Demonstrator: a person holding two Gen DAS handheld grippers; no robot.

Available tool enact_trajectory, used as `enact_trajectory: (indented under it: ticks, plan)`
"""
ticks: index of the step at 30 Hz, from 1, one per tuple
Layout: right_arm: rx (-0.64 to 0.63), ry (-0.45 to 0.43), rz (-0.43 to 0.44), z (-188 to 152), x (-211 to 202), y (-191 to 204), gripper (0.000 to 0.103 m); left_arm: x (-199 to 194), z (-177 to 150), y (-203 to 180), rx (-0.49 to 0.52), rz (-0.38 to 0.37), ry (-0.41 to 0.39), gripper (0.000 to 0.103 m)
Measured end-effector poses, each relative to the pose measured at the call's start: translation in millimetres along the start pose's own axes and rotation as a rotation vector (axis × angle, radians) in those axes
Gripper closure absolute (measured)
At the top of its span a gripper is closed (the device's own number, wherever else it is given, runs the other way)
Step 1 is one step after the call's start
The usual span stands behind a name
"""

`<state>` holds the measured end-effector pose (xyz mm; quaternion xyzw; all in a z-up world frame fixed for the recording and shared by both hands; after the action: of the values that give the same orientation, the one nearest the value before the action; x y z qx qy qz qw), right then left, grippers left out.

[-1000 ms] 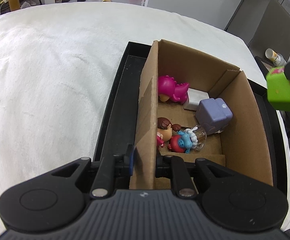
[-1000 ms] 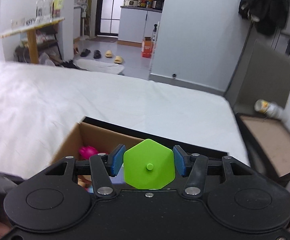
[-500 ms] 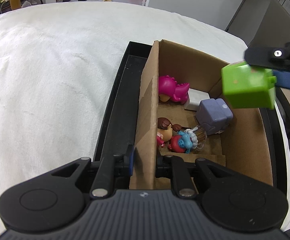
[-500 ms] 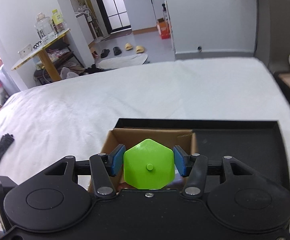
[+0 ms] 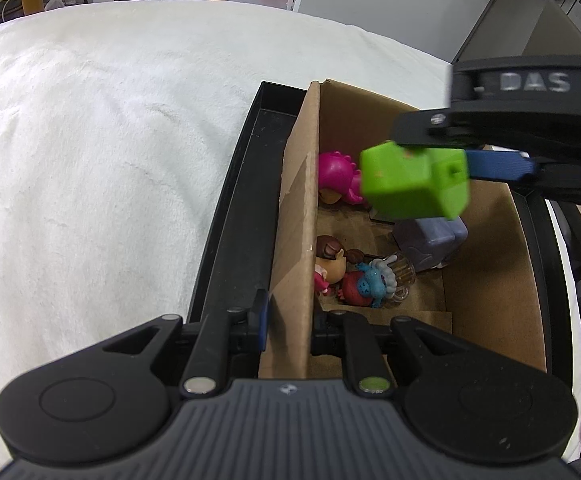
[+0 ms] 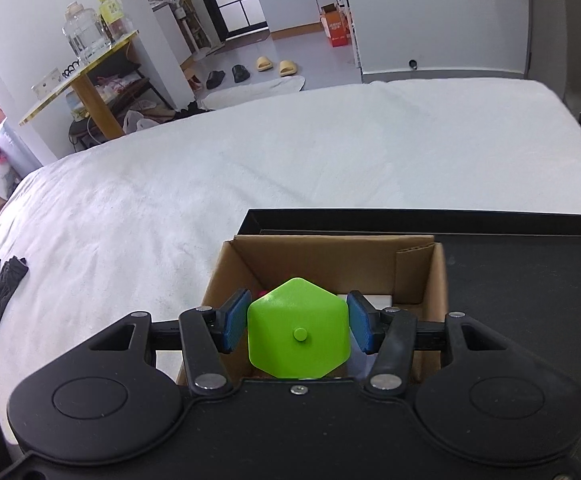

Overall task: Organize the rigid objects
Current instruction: 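Open the right gripper to drop the green house toy into the box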

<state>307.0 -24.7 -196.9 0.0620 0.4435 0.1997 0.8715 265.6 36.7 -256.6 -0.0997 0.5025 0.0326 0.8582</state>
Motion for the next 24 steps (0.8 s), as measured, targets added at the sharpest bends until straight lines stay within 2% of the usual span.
enact_trajectory:
  ticks: [5,15,18,24]
  plan:
    - [0.011,0.029,0.0,1,4,-3,0.049,0,0,0,-0.005,-0.005,0.0,0.087]
    - [0.037,-0.061,-0.007,0,-50,-23,0.047,-1,1,0,-0.006,0.0,-0.001,0.087]
    - [0.07,-0.099,-0.009,-4,-71,-35,0.04,-1,1,-1,-0.001,0.001,0.002,0.087]
    - [0.143,-0.153,0.011,-15,-101,-52,0.034,-2,5,-6,0.001,0.003,0.025,0.086]
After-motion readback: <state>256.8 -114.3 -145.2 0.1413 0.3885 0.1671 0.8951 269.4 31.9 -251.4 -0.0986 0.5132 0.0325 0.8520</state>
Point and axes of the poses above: each gripper's, at about its wrist camera, not at the fingertips, and x roughly the way its jaws point, y to its left, z to its top, the point moved 5 cm from there along x, roughly the way its jaws point, and after that the axes turned 8 degrees about x, right-handed, at the moved point
